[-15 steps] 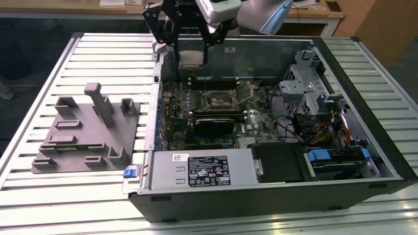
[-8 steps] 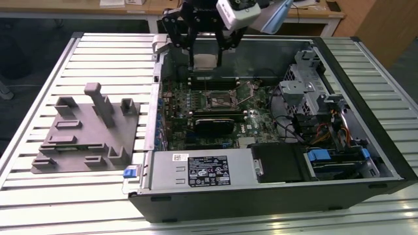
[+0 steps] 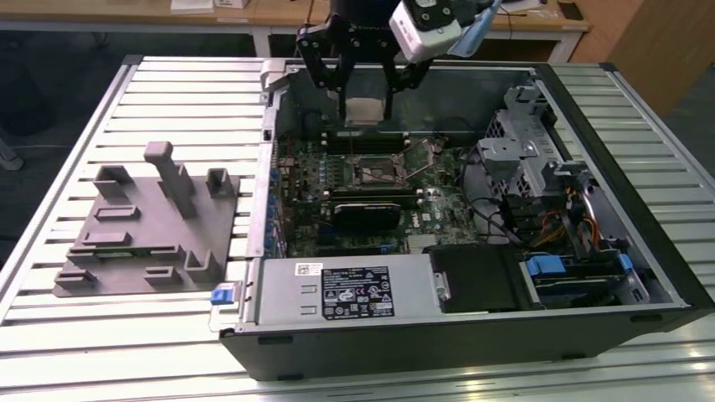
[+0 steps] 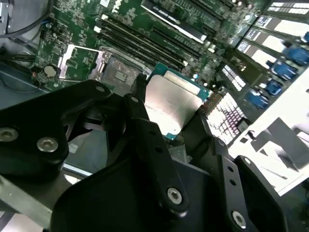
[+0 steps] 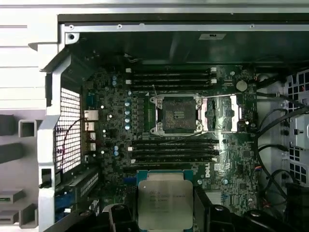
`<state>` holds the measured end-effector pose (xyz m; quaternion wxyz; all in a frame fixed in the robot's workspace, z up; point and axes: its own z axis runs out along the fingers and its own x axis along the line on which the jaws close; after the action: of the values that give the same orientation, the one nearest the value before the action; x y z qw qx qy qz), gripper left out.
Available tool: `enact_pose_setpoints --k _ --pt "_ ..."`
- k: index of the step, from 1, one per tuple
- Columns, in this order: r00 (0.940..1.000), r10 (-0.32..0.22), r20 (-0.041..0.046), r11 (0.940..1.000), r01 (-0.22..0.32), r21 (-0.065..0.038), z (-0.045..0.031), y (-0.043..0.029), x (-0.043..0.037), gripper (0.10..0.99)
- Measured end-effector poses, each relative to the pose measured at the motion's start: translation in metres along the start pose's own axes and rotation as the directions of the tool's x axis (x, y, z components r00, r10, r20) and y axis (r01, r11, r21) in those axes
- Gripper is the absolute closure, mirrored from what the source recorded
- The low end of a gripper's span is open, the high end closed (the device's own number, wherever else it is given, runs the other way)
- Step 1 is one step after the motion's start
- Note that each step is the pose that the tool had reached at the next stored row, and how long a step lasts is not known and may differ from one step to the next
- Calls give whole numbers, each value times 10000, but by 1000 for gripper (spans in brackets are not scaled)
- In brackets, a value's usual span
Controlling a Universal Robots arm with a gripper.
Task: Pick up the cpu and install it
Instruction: 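Pick up the cpu and move it towards the insertion slot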
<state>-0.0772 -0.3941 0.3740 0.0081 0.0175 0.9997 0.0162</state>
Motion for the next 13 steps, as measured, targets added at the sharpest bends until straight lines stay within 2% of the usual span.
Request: enact_pose_setpoints --k 1,6,13 --pt "10000 1 -5 10000 -1 0 99 71 -53 541" --pt "10000 -1 -9 10000 1 -1 194 148 -89 541" --pt "10000 1 -24 10000 -1 -2 326 196 -161 541"
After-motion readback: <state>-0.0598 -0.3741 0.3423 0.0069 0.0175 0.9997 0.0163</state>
